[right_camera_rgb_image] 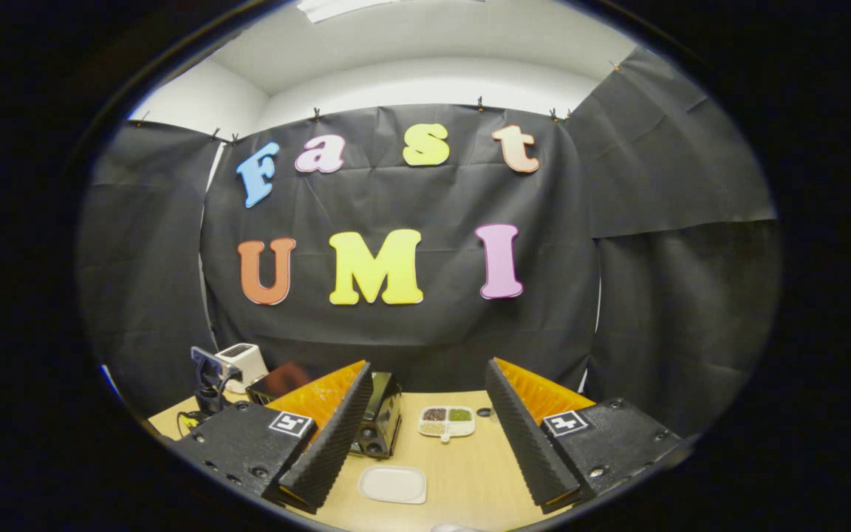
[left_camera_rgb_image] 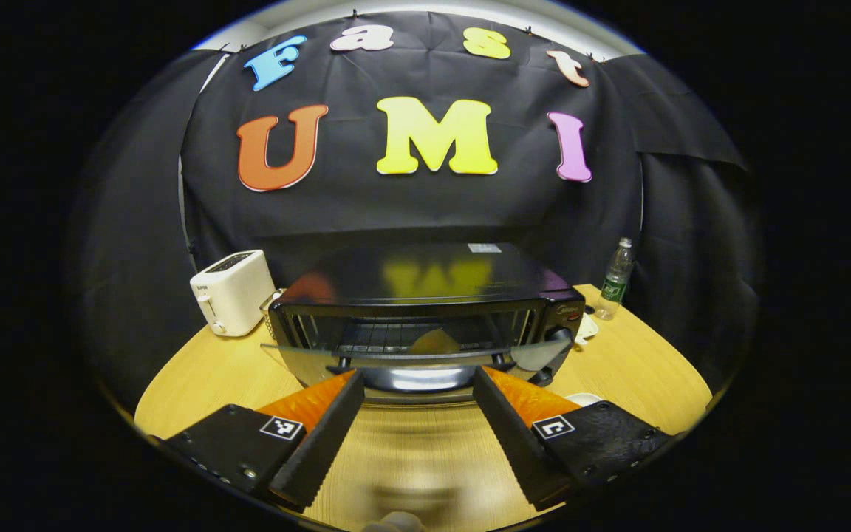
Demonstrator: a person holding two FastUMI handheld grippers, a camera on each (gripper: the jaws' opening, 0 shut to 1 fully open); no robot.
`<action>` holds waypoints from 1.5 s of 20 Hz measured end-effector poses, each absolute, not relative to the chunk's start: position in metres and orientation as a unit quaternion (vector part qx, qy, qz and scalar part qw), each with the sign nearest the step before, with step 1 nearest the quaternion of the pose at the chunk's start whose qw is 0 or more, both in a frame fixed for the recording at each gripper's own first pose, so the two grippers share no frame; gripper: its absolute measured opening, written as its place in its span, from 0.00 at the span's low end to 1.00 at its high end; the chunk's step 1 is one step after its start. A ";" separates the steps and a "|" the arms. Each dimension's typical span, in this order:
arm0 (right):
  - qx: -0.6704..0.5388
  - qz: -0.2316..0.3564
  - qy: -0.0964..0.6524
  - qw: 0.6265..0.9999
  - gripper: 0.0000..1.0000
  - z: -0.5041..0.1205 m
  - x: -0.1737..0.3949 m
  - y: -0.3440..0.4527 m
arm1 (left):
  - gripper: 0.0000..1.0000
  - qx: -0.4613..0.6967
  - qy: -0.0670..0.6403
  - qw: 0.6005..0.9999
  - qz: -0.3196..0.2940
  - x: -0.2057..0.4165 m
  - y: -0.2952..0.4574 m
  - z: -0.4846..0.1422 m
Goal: Open the electric oven with the left hand, put the food in, and close the electric oven.
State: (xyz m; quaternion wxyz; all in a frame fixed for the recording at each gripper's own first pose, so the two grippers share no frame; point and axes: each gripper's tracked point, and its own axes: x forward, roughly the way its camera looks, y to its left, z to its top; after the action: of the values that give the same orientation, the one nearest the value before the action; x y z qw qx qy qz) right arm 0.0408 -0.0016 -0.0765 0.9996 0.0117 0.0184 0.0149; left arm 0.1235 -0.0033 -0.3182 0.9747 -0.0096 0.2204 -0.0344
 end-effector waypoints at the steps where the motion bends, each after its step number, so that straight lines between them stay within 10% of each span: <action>1: 0.012 0.015 0.019 1.000 0.96 -0.076 0.041 -0.003 | 0.97 -0.014 0.223 0.974 -0.031 0.131 -0.004 -0.319; 14: 0.014 0.010 0.024 1.000 0.96 -0.075 0.045 -0.009 | 0.97 -0.004 0.194 0.981 -0.026 0.159 -0.002 -0.299; 30: -0.014 0.022 0.014 1.000 0.96 -0.029 0.034 0.019 | 0.96 -0.022 0.028 0.999 0.010 0.022 0.046 -0.047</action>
State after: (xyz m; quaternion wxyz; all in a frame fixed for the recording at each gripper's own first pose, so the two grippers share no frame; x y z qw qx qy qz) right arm 0.0340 0.0192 -0.0294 0.9996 -0.0139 0.0138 0.0224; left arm 0.0222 0.0459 -0.0470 0.9993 -0.0221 0.0281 0.0103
